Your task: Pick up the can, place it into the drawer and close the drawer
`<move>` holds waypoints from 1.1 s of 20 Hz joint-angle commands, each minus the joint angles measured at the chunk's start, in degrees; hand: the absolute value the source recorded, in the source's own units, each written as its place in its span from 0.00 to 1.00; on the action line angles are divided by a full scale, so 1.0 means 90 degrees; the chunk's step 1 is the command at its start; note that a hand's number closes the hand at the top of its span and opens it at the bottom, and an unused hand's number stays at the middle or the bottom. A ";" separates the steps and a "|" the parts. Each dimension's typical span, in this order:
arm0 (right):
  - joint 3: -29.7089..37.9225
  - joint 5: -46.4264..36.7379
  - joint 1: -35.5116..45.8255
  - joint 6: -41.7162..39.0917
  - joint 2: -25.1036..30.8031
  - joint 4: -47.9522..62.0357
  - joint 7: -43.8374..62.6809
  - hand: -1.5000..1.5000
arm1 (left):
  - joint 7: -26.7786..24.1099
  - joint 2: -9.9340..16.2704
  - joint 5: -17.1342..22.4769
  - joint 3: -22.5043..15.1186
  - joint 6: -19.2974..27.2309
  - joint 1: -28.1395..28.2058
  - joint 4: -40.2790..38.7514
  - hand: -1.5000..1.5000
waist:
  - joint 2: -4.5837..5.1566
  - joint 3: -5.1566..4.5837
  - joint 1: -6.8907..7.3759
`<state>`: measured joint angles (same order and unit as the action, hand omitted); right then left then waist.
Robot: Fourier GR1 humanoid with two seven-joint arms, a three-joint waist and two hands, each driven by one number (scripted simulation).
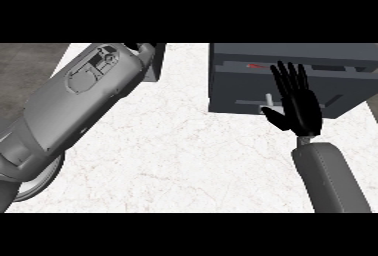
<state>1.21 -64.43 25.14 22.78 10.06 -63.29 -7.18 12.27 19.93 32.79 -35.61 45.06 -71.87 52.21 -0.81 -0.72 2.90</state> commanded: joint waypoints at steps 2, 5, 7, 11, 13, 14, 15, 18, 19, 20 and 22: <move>0.0251 -0.0303 0.0793 0.0824 -0.0259 0.1613 0.0099 0.00 | 0.0297 0.0260 -0.0182 -0.0060 0.0080 0.0413 0.0601 0.00 | 0.0128 0.0091 0.0031; 0.0477 -0.0310 0.1253 0.1251 -0.0162 0.2277 -0.0023 0.00 | 0.0368 0.0633 -0.0171 0.0074 -0.0124 0.0811 0.1012 0.00 | 0.0132 0.0089 0.0016; 0.0594 -0.0223 0.1560 0.1413 -0.0154 0.2628 -0.0136 0.00 | 0.0836 0.0706 -0.0396 -0.0180 0.0210 0.0789 0.1504 0.00 | 0.0104 0.0093 0.0082; 0.0883 -0.0257 0.2213 0.1954 -0.0025 0.3494 -0.0151 0.00 | 0.0799 0.0919 -0.0372 0.0019 0.0058 0.1051 0.1785 0.00 | 0.0169 0.0094 0.0157; 0.0886 -0.0339 0.2214 0.2227 -0.0091 0.3746 -0.0109 0.00 | 0.0626 0.1001 -0.0457 -0.0046 0.0090 0.1594 0.2236 0.00 | 0.0161 0.0090 0.0135; 0.0890 -0.0469 0.2808 0.1995 -0.0050 0.3851 0.0179 0.00 | 0.0798 0.0951 -0.0442 -0.0001 0.0016 0.1242 0.1952 0.00 | 0.0202 0.0092 0.0179; 0.0969 -0.0359 0.2975 0.1786 0.0067 0.3897 0.0188 0.00 | 0.0567 0.0944 -0.0513 0.0015 0.0092 0.1468 0.1990 0.00 | 0.0207 0.0089 0.0179; 0.0939 -0.0485 0.2980 0.2418 -0.0076 0.4327 0.0080 0.00 | 0.0563 0.0929 -0.0518 0.0118 -0.0051 0.1613 0.1925 0.00 | 0.0224 0.0091 0.0101; 0.1035 -0.0306 0.3110 0.2209 0.0085 0.4331 -0.0047 0.00 | 0.0587 0.1023 -0.0574 -0.0003 0.0036 0.1885 0.2361 0.00 | 0.0193 0.0091 0.0182; 0.1051 -0.0375 0.3277 0.2115 0.0216 0.4360 0.0090 0.00 | 0.0455 0.1123 -0.0497 0.0088 -0.0089 0.2047 0.2303 0.00 | 0.0229 0.0087 0.0271; 0.1044 -0.0475 0.3594 0.2107 0.0177 0.4603 0.0259 0.00 | 0.0581 0.1062 -0.0579 0.0034 -0.0036 0.1943 0.2492 0.00 | 0.0223 0.0090 0.0269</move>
<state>9.79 -68.21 49.96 45.80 10.28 -27.82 -6.15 17.23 29.21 28.15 -35.23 44.60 -56.03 72.15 0.11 -0.13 3.77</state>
